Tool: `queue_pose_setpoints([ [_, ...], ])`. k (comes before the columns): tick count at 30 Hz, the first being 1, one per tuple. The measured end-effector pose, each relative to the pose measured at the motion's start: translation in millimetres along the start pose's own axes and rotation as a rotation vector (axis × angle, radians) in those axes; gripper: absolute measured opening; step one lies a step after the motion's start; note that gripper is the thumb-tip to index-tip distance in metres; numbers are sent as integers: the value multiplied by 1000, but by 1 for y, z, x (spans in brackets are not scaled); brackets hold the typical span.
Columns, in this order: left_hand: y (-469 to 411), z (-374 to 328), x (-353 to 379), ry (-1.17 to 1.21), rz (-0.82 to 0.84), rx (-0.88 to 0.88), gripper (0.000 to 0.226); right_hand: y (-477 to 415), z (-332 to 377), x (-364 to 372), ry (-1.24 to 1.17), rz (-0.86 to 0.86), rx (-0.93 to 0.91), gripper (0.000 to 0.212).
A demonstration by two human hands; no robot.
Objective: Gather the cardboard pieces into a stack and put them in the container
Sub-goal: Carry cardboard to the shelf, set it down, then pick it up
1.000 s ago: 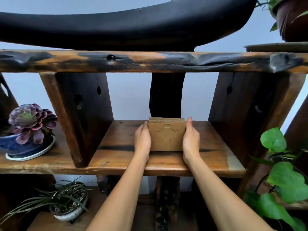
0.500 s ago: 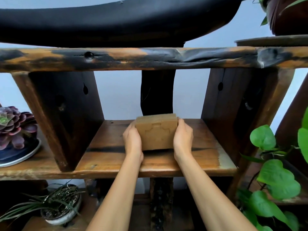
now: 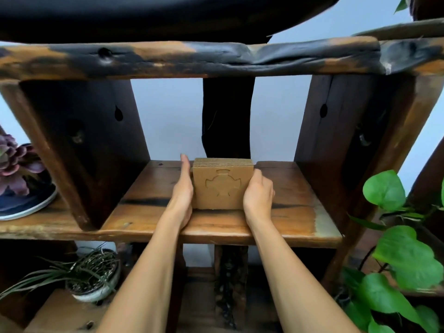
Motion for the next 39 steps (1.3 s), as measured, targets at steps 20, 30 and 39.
queue_pose_setpoints([
  [20, 32, -13, 3, -193, 157, 336, 34, 13, -7, 10, -28, 284, -191, 58],
  [30, 100, 8, -6, -209, 240, 279, 50, 70, -16, -35, -29, 233, -155, 47],
  [39, 152, 103, -51, -146, 184, 91, 47, 155, -95, -60, 112, 153, -3, 50],
])
Point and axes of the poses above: each hand's wrist, its own y-axis away from the middle knuckle, its own x-axis out of the palm, z = x × y, the point moved 9 cm from there along -y, towards the middle knuckle, and after that the axes turned 8 degrees about y, right-handed, at the moved point
